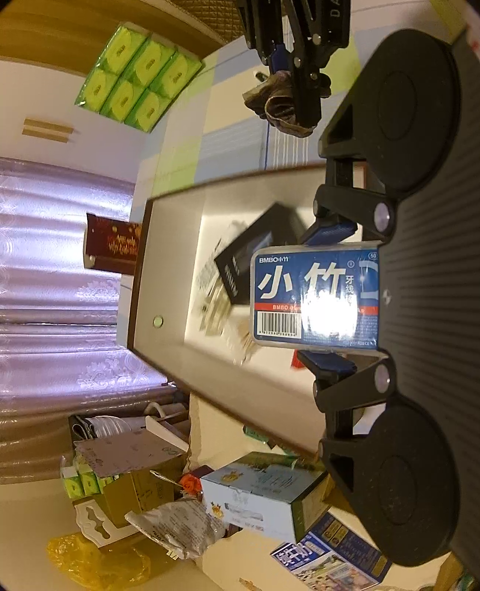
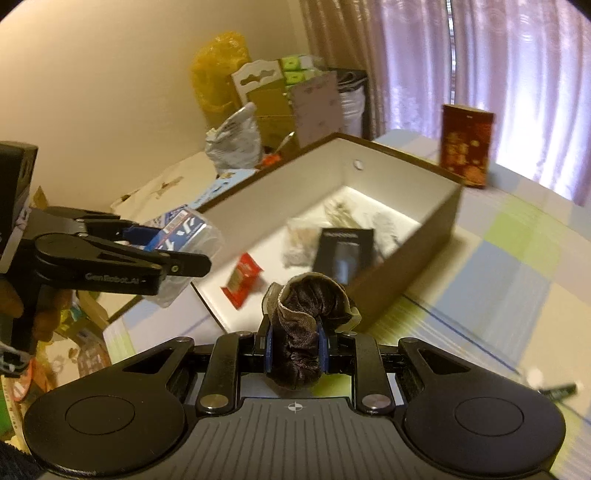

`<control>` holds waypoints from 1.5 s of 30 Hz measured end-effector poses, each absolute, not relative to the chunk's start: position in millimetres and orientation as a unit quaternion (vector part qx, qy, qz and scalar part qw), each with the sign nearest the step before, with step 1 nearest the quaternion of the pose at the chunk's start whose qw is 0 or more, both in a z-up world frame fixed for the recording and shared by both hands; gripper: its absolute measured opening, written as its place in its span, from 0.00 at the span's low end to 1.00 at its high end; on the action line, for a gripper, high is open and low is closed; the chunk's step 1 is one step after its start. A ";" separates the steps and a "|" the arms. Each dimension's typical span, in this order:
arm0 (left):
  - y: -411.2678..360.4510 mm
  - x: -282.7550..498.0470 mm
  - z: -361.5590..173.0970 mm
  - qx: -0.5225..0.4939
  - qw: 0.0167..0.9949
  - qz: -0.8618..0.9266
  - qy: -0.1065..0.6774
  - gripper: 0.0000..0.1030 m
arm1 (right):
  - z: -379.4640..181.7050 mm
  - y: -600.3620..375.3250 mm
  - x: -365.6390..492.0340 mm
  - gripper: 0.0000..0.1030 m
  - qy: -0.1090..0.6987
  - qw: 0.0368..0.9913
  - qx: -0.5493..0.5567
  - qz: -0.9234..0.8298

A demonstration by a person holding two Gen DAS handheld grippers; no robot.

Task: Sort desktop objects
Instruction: 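Lower the floss box into the brown box with the left tool while the right tool lowers the scrunchie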

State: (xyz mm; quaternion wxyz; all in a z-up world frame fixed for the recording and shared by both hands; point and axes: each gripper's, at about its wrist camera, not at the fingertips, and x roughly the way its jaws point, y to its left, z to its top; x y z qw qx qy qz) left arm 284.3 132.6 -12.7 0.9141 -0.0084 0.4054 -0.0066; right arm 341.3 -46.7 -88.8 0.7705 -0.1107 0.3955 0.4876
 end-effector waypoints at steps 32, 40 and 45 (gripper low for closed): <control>187.4 404.8 -82.7 0.065 0.884 -0.068 0.458 0.52 | -170.0 94.0 415.6 0.20 0.472 0.752 -0.135 0.440; 190.5 409.8 -79.6 0.074 0.882 -0.067 0.460 0.52 | -170.9 95.9 417.7 0.20 0.464 0.750 -0.131 0.452; 192.5 409.5 -77.1 0.074 0.882 -0.065 0.461 0.50 | -169.6 93.7 417.7 0.40 0.443 0.761 -0.136 0.455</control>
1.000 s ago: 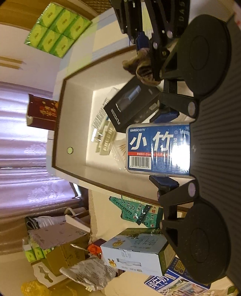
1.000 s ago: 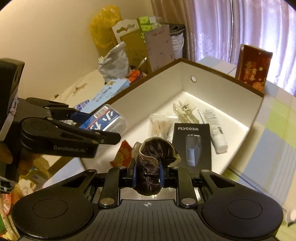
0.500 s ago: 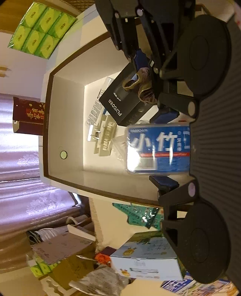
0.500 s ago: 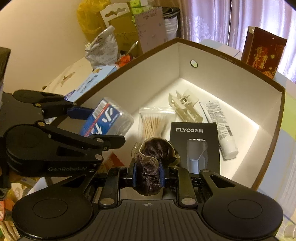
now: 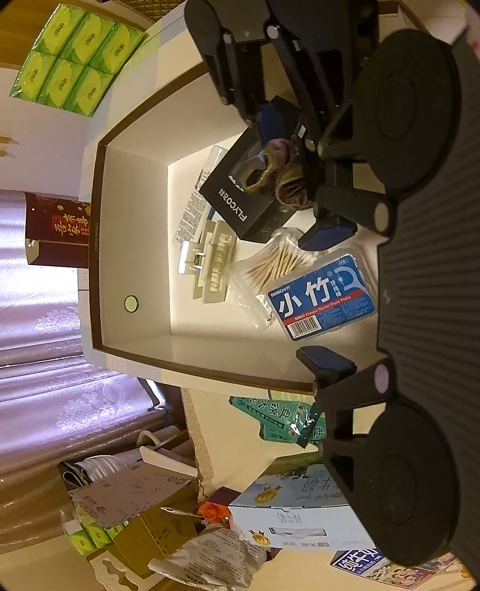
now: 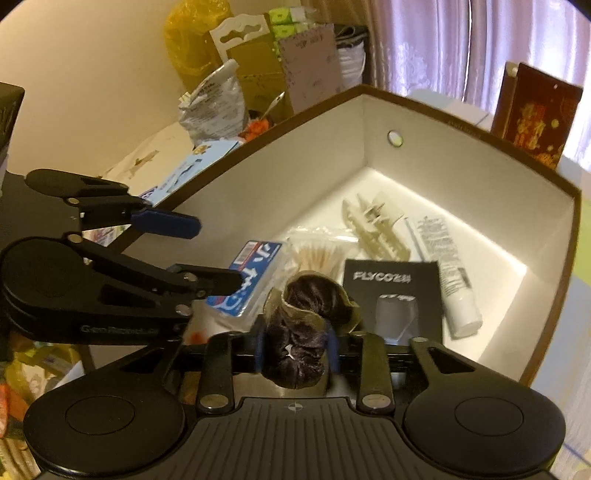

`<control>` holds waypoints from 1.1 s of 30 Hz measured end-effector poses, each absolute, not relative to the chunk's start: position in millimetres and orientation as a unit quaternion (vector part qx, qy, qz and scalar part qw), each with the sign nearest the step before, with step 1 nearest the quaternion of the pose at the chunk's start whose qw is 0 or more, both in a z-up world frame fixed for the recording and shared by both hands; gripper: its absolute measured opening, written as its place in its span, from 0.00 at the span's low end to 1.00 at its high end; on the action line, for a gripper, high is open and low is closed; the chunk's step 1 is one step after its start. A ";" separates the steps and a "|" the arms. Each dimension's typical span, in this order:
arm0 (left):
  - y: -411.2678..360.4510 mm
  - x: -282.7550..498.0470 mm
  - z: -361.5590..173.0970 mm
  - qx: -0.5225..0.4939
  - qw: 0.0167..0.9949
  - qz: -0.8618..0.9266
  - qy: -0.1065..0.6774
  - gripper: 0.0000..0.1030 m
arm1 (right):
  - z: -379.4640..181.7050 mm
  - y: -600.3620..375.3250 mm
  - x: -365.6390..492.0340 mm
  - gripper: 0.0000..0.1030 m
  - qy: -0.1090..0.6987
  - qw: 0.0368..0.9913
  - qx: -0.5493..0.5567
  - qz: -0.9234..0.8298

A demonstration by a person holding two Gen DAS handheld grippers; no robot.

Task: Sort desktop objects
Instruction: 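Lower the floss box into the brown box with the left tool while the right tool lowers the scrunchie, then open both tools and lift them out of the brown box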

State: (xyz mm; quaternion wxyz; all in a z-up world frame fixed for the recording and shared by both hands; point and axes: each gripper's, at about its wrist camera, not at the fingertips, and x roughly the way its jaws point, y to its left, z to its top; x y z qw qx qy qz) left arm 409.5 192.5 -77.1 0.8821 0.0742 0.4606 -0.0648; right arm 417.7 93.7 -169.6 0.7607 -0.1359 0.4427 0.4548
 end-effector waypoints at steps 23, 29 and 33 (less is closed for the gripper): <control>190.6 387.5 -63.7 0.061 0.885 -0.061 0.457 0.67 | -147.4 70.5 398.5 0.76 0.424 0.775 -0.142 0.447; 189.6 378.2 -57.0 0.054 0.888 -0.062 0.452 0.74 | -134.6 61.3 388.4 0.97 0.410 0.791 -0.144 0.430; 187.6 371.3 -51.0 0.054 0.890 -0.061 0.448 0.83 | -129.0 53.2 381.8 0.98 0.405 0.796 -0.143 0.427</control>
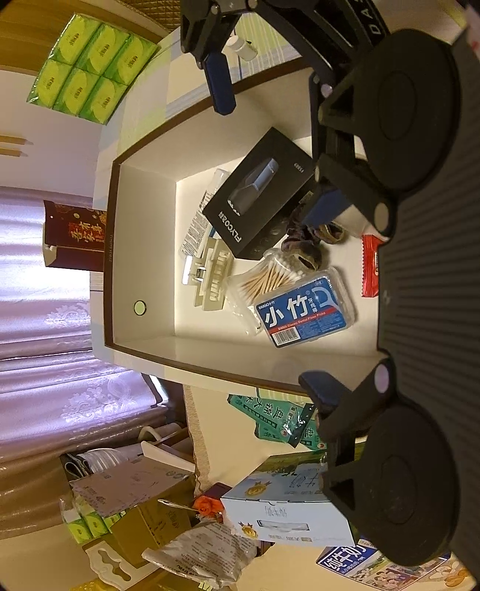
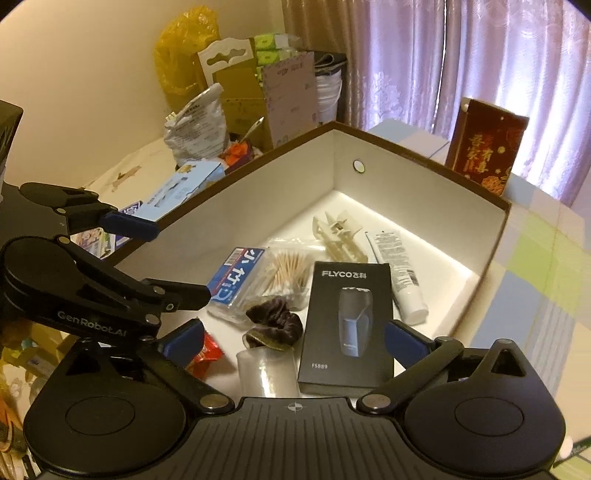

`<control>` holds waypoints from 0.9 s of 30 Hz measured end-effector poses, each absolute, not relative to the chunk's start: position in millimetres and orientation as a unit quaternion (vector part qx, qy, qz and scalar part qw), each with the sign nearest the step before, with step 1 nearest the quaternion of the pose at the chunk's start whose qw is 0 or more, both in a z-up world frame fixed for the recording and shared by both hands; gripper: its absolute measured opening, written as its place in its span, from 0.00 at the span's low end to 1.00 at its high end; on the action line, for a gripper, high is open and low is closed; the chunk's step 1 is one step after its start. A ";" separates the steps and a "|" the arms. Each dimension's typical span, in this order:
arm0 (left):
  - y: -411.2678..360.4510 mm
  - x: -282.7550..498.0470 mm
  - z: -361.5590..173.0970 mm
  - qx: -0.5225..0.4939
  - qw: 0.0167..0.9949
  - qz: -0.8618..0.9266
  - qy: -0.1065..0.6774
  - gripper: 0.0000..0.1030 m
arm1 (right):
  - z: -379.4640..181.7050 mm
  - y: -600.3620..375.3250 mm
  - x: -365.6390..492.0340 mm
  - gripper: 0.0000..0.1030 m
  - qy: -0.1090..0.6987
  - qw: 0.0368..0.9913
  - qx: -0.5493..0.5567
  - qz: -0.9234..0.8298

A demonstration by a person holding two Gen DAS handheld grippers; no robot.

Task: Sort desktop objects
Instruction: 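Open both tools and lift them out of the brown box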

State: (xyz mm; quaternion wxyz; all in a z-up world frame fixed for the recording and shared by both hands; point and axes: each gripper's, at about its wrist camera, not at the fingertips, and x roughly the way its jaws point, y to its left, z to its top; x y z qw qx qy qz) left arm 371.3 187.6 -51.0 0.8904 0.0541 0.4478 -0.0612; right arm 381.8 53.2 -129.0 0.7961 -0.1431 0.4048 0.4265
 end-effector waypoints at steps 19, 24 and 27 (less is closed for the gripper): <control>175.5 335.2 -30.8 0.048 0.896 -0.057 0.437 0.91 | -107.3 21.0 344.0 0.98 0.391 0.811 -0.120 0.418; 170.6 319.6 -27.9 0.042 0.898 -0.053 0.436 0.92 | -102.2 11.1 334.0 0.98 0.389 0.811 -0.116 0.421; 167.8 310.9 -25.4 0.037 0.898 -0.050 0.435 0.92 | -98.5 3.4 328.7 0.98 0.387 0.812 -0.113 0.423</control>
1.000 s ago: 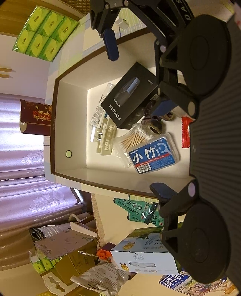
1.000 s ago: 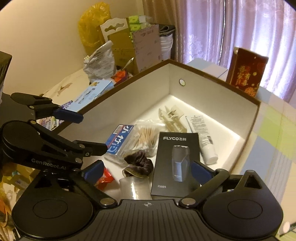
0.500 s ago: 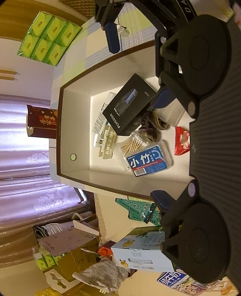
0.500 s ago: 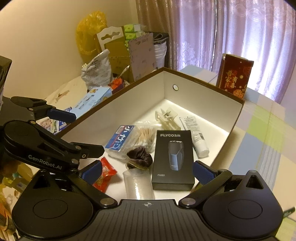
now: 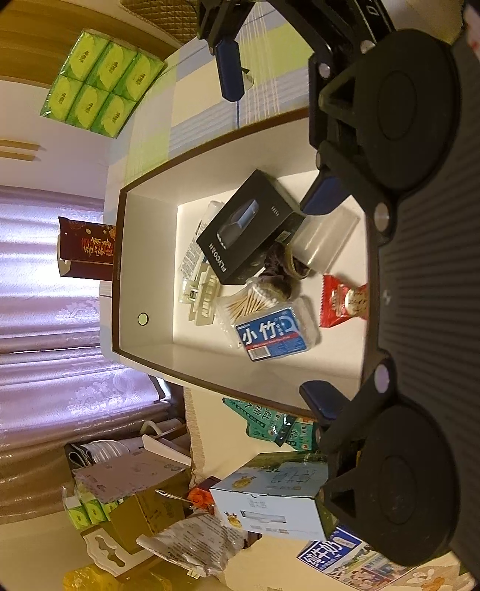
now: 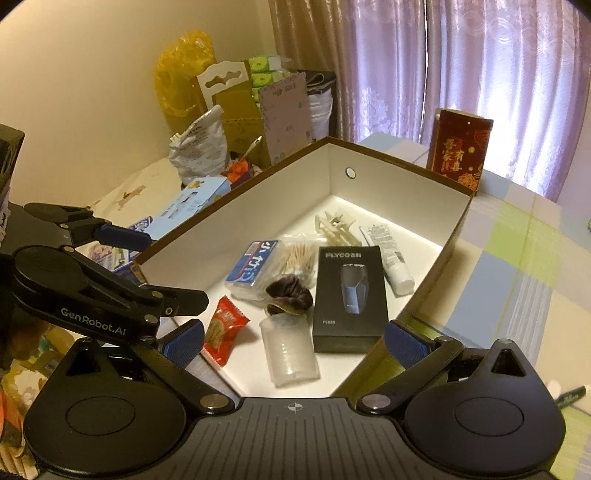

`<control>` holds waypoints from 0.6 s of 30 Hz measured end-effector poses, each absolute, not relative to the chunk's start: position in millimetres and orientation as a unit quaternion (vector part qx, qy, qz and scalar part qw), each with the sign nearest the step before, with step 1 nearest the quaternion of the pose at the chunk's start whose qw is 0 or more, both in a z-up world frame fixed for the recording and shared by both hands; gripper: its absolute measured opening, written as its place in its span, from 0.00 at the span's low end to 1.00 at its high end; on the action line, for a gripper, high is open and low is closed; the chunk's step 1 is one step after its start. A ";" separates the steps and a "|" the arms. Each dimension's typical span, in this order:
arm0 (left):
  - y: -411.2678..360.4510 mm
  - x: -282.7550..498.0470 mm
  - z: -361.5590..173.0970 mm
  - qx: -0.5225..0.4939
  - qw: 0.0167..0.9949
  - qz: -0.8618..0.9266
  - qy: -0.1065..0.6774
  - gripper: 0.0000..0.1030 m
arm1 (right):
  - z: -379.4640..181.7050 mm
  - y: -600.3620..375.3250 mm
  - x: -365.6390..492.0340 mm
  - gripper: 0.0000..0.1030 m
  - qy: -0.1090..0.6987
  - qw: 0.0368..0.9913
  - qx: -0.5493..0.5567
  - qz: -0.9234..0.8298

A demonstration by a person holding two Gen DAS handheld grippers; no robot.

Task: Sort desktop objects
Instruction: 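Open both tools and lift them out of the brown box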

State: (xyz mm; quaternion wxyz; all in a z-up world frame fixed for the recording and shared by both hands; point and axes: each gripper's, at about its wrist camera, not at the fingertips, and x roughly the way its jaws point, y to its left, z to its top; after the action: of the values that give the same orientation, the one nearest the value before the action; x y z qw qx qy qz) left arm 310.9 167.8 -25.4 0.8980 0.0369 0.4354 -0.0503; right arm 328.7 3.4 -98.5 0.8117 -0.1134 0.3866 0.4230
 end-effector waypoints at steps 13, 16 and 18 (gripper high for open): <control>155.1 276.5 -19.5 0.020 0.898 -0.018 0.438 0.92 | -92.7 -24.5 310.8 0.98 0.389 0.800 -0.111 0.443; 150.4 268.3 -17.7 0.018 0.899 -0.012 0.438 0.92 | -91.3 -31.3 306.3 0.98 0.389 0.796 -0.111 0.451; 146.6 262.9 -16.2 0.017 0.899 -0.009 0.438 0.92 | -90.7 -36.1 303.4 0.98 0.390 0.793 -0.111 0.456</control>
State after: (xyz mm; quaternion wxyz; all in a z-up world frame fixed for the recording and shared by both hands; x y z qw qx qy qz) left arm 262.9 146.6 -16.2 0.8986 0.0170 0.4384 -0.0086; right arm 303.4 -36.1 -90.7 0.7927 -0.1105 0.3895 0.4557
